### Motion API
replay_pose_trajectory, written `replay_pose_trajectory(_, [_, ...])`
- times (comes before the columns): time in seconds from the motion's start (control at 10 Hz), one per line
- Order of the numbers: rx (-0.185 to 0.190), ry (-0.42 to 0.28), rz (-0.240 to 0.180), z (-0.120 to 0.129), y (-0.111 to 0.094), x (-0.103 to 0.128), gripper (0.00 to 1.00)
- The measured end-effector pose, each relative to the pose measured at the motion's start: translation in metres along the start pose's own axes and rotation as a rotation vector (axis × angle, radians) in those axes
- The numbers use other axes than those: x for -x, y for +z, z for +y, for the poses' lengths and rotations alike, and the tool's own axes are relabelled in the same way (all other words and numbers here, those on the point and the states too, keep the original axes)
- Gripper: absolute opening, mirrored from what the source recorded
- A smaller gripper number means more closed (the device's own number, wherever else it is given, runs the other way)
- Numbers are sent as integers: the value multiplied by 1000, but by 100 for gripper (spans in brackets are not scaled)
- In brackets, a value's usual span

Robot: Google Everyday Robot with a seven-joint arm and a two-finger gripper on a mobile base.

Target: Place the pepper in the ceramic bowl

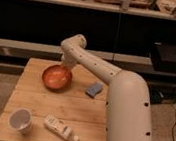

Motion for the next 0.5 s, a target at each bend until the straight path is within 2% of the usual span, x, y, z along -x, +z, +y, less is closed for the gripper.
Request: replay_pose_trajectory(0.5, [-1,-2,0,-1,1,-1,58])
